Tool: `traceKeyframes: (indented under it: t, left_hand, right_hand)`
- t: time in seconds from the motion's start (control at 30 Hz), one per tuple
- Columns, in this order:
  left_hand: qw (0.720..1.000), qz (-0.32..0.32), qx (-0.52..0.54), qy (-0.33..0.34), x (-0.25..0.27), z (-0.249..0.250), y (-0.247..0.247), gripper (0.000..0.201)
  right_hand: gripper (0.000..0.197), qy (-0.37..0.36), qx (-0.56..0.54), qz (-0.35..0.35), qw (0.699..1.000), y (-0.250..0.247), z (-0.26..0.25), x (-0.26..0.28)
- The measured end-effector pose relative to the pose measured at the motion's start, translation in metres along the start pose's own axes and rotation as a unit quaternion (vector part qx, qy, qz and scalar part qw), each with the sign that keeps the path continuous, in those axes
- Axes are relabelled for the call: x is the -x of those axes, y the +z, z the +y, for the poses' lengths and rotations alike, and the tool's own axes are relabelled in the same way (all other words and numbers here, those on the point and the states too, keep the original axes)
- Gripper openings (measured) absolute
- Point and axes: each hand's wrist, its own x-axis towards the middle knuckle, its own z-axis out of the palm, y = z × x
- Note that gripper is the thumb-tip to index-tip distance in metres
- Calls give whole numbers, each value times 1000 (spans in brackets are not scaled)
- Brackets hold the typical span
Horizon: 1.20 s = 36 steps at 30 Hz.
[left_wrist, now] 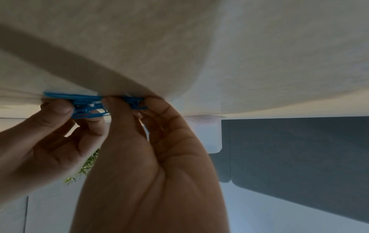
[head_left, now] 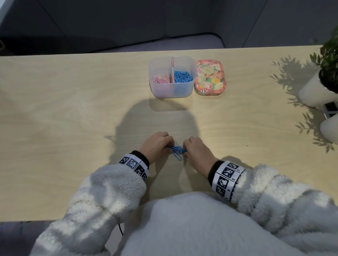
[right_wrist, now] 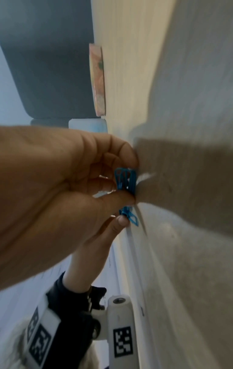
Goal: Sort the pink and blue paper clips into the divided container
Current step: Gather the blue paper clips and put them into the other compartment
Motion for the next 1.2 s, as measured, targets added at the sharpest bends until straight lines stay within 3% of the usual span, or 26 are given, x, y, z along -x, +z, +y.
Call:
traceKeyframes:
  t: [0.2, 0.3, 0.4, 0.6, 0.7, 0.83, 0.97, 1.1, 1.2]
  left_hand:
    - [1000, 10, -15, -13, 2, 2, 3, 16]
    - [1000, -6, -4, -27, -1, 3, 2, 20]
    - [999, -16, -20, -23, -3, 4, 3, 20]
    - [998, -3, -57, 8, -1, 4, 7, 19]
    - [998, -15, -63, 8, -1, 4, 8, 26]
    - [995, -27, -90, 24, -4, 4, 7, 25]
    - [995, -38, -87, 30, -5, 2, 6, 23]
    - [995, -53, -84, 31, -7, -2, 6, 21]
    - [993, -53, -98, 37, -7, -4, 8, 21]
  right_hand:
    - [15, -3, 92, 3, 996, -1, 8, -2]
    - [20, -1, 241, 6, 971, 2, 15, -7]
    - [24, -5, 271, 3, 963, 10, 22, -14]
    - [23, 4, 175, -3, 985, -12, 33, -34]
    - [18, 26, -8, 38, 999, -33, 39, -42]
    - [10, 30, -170, 115, 978, -88, 38, -64]
    - [14, 45, -183, 196, 962, -141, 30, -109]
    - [27, 50, -126, 164, 977, -161, 22, -138]
    - [29, 2, -42, 184, 982, -151, 15, -127]
